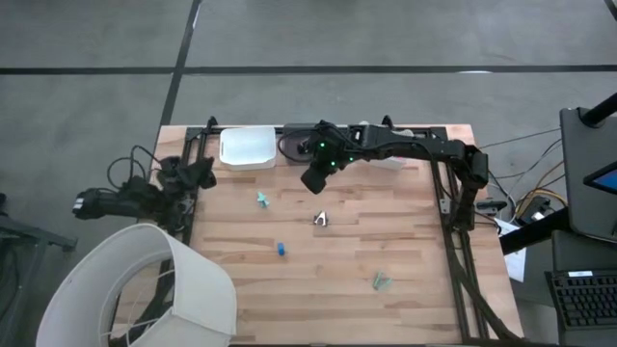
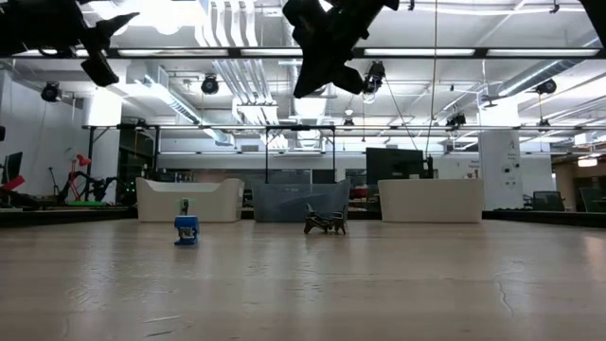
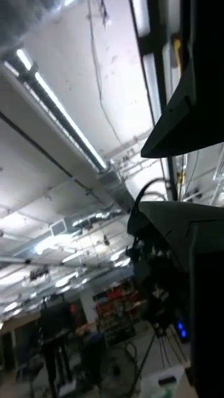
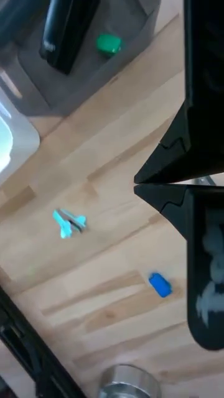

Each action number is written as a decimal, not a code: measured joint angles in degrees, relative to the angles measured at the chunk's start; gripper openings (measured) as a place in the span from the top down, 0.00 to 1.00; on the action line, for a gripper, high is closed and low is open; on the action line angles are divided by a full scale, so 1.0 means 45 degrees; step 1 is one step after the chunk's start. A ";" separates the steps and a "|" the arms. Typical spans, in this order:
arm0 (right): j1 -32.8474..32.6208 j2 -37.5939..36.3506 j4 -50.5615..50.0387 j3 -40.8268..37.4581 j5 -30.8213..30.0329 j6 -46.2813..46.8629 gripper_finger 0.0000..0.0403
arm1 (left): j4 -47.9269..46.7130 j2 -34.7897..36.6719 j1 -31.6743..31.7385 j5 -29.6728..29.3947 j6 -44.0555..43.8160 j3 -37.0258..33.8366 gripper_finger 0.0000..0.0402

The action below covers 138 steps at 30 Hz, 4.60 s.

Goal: Pick and place Stapler, Stapler remover, tape
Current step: Put the blue stapler into the black bin

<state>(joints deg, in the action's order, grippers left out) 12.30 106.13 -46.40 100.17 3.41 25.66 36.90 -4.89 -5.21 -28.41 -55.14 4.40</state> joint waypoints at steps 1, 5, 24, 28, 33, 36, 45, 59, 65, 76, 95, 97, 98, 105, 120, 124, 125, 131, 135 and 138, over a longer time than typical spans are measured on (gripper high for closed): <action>-0.0031 0.0000 0.0012 -0.0015 0.0150 -0.0226 0.98 | -0.0031 -0.0182 0.0000 -0.0166 0.0003 0.0000 0.69; -0.0190 -0.0031 0.0380 -0.0036 0.0227 -0.0692 0.98 | -0.0487 -0.1210 -0.0005 0.0521 -0.0485 0.0054 0.69; -0.0449 -0.0564 0.0405 -0.0051 0.0238 -0.0681 0.98 | -0.4359 -0.6107 0.0248 0.6298 -0.1793 0.0810 0.70; -0.0575 -0.0602 0.0371 -0.0051 0.1234 -0.0866 0.98 | -0.4660 -0.7354 0.0243 0.7403 0.0924 0.1485 0.72; -0.0678 -0.0617 0.0445 -0.0051 0.2689 -0.0827 0.98 | -0.7275 -0.9213 0.0426 0.8388 0.2262 0.3048 0.72; -0.0773 -0.0617 0.0494 -0.0051 0.2682 -0.0720 0.98 | -0.9022 -1.0331 0.0466 0.8331 0.4149 0.4182 0.69; -0.1285 -0.0677 0.0349 -0.0051 0.2825 -0.0768 0.98 | -1.1854 -1.3754 0.0646 0.8283 0.9652 0.7765 0.50; -0.1507 -0.2681 0.2918 -0.2189 0.3519 -0.1209 0.98 | -1.3621 -1.7278 0.0271 0.8530 1.5867 0.9544 0.48; -0.1433 -0.4497 0.5717 -0.5474 0.3027 0.0236 0.98 | -1.3055 -1.7997 -0.0322 0.8357 1.7362 0.9535 0.48; -0.1425 -0.7071 0.9368 -1.0174 0.2158 0.3110 0.98 | -1.1940 -1.9450 -0.0971 0.7889 1.8267 0.9505 0.48; -0.1425 -0.7466 0.9786 -1.1451 0.1183 0.3897 0.98 | -1.1787 -1.9855 -0.1035 0.8049 1.7130 0.9602 0.62; -0.1425 -0.7400 0.9767 -1.1451 0.1184 0.3897 0.98 | -1.1783 -1.9855 -0.1035 0.8050 1.6899 0.9598 0.66; -0.1425 -0.7394 0.9762 -1.1451 0.1188 0.3894 0.98 | -1.1769 -1.9855 -0.1035 0.8032 1.6764 0.9598 0.68; -0.1425 -0.7397 0.9764 -1.1451 0.1188 0.3887 0.98 | -1.1661 -1.9855 -0.1018 0.7951 1.5825 0.9609 0.79; -0.1386 -0.7490 0.9821 -1.1451 0.1135 0.3931 0.98 | -1.1148 -1.9787 0.0932 0.5489 1.1902 1.0344 0.80; -0.1386 -0.7492 0.9819 -1.1451 0.0879 0.3921 0.98 | -1.1128 -1.9767 0.2127 0.5113 1.1760 1.0938 0.81; -0.1386 -0.7495 0.9819 -1.1451 0.0861 0.3921 0.98 | -1.1100 -1.9762 0.2454 0.5072 1.1758 1.1118 0.80; -0.1391 -0.7495 0.9814 -1.1446 0.0535 0.3825 0.98 | -1.0996 -1.9762 0.4387 0.4922 1.1597 1.2358 0.76; -0.1391 -0.7495 0.9780 -1.1436 0.0243 0.3680 0.98 | -1.0612 -1.9757 0.5623 0.4759 1.1473 1.2992 0.78; -0.1391 -0.7495 0.9780 -1.1436 0.0192 0.3678 0.98 | -1.0553 -1.9791 0.6429 0.4751 1.1464 1.3317 0.79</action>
<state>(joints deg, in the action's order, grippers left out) 6.04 72.40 -2.39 48.71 4.27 42.22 -10.59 -93.95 23.72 -7.03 -3.55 64.33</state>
